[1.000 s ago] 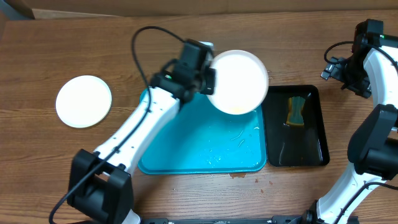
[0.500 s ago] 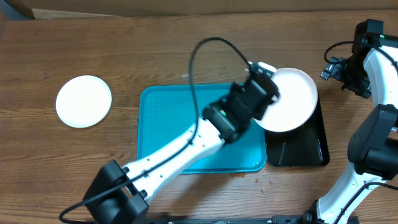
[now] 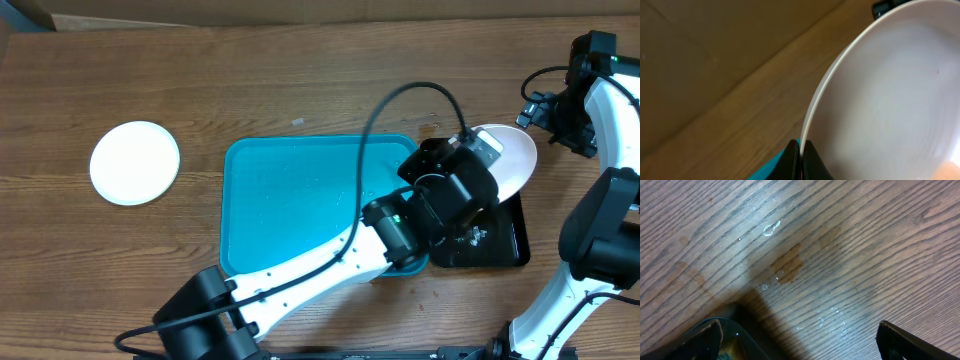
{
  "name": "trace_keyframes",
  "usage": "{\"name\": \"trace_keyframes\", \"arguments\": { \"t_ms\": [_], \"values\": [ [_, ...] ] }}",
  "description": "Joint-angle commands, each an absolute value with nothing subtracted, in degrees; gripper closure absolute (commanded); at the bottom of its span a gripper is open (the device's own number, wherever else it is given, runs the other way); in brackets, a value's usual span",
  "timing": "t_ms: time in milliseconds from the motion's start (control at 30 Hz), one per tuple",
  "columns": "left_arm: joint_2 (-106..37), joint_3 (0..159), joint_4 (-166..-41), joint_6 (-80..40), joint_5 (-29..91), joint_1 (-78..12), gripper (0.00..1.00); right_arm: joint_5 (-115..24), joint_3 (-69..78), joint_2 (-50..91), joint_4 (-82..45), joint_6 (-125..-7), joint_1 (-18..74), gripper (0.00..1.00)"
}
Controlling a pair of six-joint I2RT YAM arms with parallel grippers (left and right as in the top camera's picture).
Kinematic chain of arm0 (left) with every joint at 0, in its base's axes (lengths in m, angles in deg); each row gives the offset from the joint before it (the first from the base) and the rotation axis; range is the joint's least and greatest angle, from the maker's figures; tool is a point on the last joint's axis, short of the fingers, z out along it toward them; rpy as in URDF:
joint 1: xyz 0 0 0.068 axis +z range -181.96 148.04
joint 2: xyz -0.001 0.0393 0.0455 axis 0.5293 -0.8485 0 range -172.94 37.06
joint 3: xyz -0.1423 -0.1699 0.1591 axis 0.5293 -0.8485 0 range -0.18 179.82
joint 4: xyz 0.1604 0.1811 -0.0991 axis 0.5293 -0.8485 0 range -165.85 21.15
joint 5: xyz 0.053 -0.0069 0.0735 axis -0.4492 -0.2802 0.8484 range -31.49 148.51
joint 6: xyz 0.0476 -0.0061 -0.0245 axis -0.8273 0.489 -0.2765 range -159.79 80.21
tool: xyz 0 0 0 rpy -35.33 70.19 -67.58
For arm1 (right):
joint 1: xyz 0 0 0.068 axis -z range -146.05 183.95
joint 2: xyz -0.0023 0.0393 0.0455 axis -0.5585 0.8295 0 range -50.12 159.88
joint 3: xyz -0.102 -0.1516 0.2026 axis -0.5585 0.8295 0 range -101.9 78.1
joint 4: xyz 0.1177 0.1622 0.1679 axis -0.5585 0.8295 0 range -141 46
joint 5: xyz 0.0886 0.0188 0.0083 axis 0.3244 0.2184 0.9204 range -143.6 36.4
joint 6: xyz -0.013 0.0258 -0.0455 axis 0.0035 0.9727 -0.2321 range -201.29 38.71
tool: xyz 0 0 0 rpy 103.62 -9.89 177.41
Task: Clean dirty plates on tray and stack at the side
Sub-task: 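Lift the white plate with the left gripper and tilt it over the black tray, then swing the white plate left and lower it onto the plate stack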
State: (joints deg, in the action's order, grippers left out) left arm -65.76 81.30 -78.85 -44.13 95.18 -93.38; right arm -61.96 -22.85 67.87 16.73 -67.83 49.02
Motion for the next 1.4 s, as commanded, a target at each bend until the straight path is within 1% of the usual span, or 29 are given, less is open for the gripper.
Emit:
{"name": "trace_keyframes", "arguments": {
  "t_ms": [0,167,333,500,733,833,900,1000,1067,1100,1233,1300,1367],
  "values": [
    [-68.2,82.7,-75.9,-55.6,103.1,-95.2,0.96,-62.4,-23.9,65.9,16.5,-67.8,49.1,0.0],
    [-69.2,82.7,-70.1,-66.1,110.0,-98.1,0.96,-62.4,-23.9,65.9,16.5,-67.8,49.1,0.0],
    [-69.2,82.7,-63.9,-73.1,115.2,-100.2,0.96,-62.4,-23.9,65.9,16.5,-67.8,49.1,0.0],
    [-69.2,82.7,-55.1,-79.9,121.5,-102.2,0.96,-62.4,-23.9,65.9,16.5,-67.8,49.1,0.0],
    [-69.2,82.7,-55.0,-81.0,121.7,-103.0,0.96,-62.4,-23.9,65.9,16.5,-67.8,49.1,0.0],
    [-69.2,82.7,-55.5,-75.3,121.9,-102.7,0.96,-62.4,-23.9,65.9,16.5,-67.8,49.1,0.0],
    [-69.2,82.6,-58.8,-66.0,121.8,-102.4,0.96,-62.4,-23.9,65.9,16.5,-67.8,49.1,0.0],
    [-69.2,82.7,-68.3,-51.1,118.9,-101.8,0.96,-62.4,-23.9,65.9,16.5,-67.8,49.1,0.0],
    [-69.2,82.6,-75.9,-41.7,112.7,-101.1,0.96,-62.4,-23.9,65.9,16.5,-67.8,49.1,0.0],
    [-69.2,82.7,-80.3,-36.2,107.2,-100.2,0.96,-62.4,-23.9,65.9,16.5,-67.8,49.1,0.0],
    [-69.2,82.7,-86.7,-28.2,95.4,-96.4,0.96,-62.4,-23.9,65.9,16.5,-67.8,49.1,0.0],
    [-69.1,82.7,-88.6,-25.1,89.2,-93.1,0.96,-62.4,-23.9,65.9,16.5,-67.8,49.1,0.0],
    [-68.9,82.7,-90.3,-22.1,79.9,-88.7,0.96,-62.4,-23.9,65.9,16.5,-67.8,49.1,0.0]
  ]
}}
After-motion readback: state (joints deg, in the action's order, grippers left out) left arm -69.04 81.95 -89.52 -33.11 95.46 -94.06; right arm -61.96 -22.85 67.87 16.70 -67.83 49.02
